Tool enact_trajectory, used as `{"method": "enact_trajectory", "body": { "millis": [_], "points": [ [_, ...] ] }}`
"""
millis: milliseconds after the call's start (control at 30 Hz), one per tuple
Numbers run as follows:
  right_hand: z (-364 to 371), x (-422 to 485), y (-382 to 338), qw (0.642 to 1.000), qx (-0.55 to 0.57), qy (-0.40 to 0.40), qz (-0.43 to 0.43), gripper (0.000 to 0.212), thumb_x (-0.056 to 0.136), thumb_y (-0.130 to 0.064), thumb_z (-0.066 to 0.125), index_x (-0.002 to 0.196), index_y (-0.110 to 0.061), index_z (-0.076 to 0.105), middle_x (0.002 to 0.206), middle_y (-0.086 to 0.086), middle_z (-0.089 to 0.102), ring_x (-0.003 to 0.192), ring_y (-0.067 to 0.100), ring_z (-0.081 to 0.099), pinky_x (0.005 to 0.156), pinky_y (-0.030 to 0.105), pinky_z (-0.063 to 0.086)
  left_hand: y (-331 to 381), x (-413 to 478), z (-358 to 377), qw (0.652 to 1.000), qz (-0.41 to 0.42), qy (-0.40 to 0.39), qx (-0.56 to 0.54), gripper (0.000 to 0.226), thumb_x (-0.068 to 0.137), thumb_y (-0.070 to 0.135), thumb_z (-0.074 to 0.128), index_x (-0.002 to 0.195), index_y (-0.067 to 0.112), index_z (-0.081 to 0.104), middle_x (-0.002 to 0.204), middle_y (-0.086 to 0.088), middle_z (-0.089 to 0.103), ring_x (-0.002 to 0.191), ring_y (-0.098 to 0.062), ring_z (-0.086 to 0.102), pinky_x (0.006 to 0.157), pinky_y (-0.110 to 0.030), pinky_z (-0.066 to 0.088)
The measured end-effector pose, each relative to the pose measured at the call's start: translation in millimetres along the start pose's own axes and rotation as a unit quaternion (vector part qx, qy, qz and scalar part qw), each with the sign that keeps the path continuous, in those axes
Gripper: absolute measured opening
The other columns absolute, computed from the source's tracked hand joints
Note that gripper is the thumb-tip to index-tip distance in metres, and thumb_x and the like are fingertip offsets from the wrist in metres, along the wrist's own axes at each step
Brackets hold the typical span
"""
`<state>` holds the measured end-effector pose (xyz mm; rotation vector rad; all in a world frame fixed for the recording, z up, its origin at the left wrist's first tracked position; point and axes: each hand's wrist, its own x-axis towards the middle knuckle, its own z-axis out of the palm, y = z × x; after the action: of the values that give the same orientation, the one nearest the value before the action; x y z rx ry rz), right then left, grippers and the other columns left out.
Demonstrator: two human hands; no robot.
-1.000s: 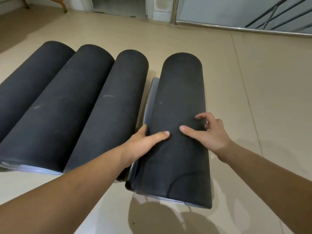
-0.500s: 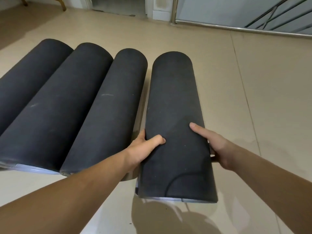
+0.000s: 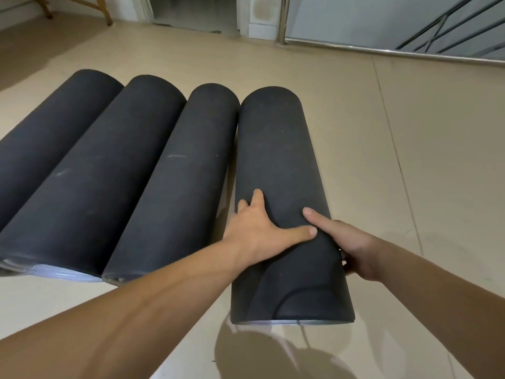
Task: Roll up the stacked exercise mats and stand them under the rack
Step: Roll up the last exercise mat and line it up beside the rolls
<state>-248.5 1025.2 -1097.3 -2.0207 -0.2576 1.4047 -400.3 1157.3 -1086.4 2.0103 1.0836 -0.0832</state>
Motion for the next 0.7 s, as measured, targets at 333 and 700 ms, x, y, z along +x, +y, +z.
{"method": "enact_trajectory", "body": {
  "millis": [333,700],
  "points": [
    [21.7,-11.9,-26.0,0.999,0.043,0.028,-0.018,0.070,0.076,-0.076,0.072,0.130,-0.033,0.061,0.126,0.008,0.065,0.112,0.035,0.065,0.098,0.060,0.054,-37.6,16.8,-34.9,0.984,-0.019,-0.048,-0.173,0.156,0.041,0.068,0.092,0.167,0.036,0.005,0.160,0.010,0.035,0.141,-0.016,0.044,0.118,-0.041,0.042],
    [25.6,10.8,-14.5,0.992,0.104,0.012,-0.065,0.086,0.059,-0.070,0.090,0.133,-0.065,0.047,0.126,-0.018,0.071,0.111,0.024,0.072,0.090,0.064,0.057,-15.8,10.5,-33.6,0.994,0.007,-0.058,0.088,0.134,0.063,0.087,0.071,0.162,0.049,-0.011,0.166,-0.001,0.021,0.146,-0.028,0.040,0.112,-0.039,0.044]
  ]
}}
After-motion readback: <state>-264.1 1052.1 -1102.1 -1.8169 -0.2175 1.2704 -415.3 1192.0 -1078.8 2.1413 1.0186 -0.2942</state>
